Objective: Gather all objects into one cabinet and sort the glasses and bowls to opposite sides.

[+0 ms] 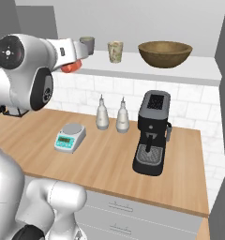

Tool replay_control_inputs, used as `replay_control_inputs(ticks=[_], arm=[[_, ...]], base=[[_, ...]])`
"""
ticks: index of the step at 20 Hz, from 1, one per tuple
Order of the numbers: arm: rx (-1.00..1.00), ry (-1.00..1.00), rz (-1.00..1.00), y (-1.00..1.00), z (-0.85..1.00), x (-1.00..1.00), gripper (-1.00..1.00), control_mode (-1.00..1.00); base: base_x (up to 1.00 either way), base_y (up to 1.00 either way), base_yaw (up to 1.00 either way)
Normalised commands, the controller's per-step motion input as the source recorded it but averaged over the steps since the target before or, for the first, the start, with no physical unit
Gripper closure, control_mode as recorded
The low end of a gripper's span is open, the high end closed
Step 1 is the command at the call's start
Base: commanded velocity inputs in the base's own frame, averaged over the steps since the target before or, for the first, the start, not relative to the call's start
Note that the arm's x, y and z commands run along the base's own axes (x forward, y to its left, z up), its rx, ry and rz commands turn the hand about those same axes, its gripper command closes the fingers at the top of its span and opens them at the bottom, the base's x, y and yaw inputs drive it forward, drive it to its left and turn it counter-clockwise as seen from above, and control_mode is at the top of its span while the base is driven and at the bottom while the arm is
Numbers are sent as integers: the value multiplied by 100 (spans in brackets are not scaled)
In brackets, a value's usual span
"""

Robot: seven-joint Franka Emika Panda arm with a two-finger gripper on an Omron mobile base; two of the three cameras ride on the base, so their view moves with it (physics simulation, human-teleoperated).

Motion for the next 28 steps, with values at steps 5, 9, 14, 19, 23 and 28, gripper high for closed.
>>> replay_control_inputs(ticks=[5, 9, 14, 19, 23, 28], arm=[[0, 0, 0, 24, 0, 37, 100, -100], [0, 0, 0, 15, 0, 38, 100, -100], [0, 0, 0, 1, -12, 34, 100, -100], [0, 0, 0, 0, -18, 21, 100, -100], [2, 0, -1, 0, -1, 35, 100, -100], [4, 0, -3, 0, -1, 45, 100, -100]], base=[[0, 0, 0], [0, 0, 0], [0, 0, 0], [0, 0, 0], [0, 0, 0], [0, 0, 0]])
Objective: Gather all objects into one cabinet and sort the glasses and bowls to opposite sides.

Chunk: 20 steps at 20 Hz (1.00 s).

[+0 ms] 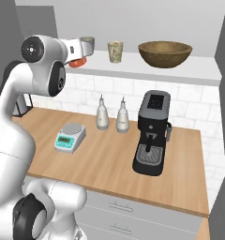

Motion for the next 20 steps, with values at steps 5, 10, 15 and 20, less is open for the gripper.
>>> replay_control_inputs(ticks=[5, 10, 15, 20], arm=[[2, 0, -4, 0, -12, 44, 100, -100], [0, 0, -2, 0, -13, 33, 100, -100], [3, 0, -2, 0, -2, 48, 100, -100], [8, 0, -3, 0, 0, 60, 100, -100]], base=[[0, 0, 0], [0, 0, 0], [0, 0, 0], [0, 0, 0]])
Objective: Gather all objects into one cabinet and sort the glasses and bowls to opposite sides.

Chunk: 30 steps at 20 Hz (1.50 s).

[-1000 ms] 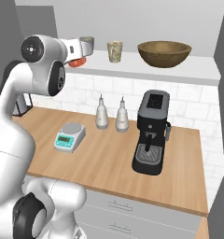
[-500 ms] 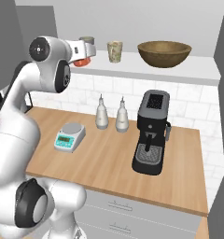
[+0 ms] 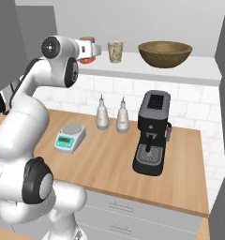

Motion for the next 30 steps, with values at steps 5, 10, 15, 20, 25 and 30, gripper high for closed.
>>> replay_control_inputs(ticks=[5, 10, 15, 20, 25, 30], arm=[[8, 0, -4, 0, -5, 57, 100, -100], [2, 1, -4, 0, -24, 51, 100, -100], [0, 0, 0, 0, -21, 43, 100, -100], [0, 0, 0, 0, -5, 51, 100, -100], [0, 6, 0, -1, -16, 49, 100, -100], [0, 5, 0, -1, -18, 36, 100, -100]], base=[[0, 0, 0], [0, 0, 0], [0, 0, 0], [0, 0, 0], [0, 0, 0], [0, 0, 0]])
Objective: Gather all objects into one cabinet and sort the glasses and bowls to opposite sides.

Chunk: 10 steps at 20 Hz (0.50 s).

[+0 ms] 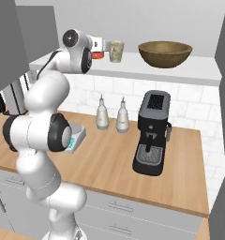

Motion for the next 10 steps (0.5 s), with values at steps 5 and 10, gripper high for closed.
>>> replay_control_inputs(ticks=[5, 10], arm=[[0, 1, 0, 0, -19, 29, 100, -100], [-1, 0, 0, 5, -21, 30, -100, -100]], base=[[0, 0, 0], [0, 0, 0]])
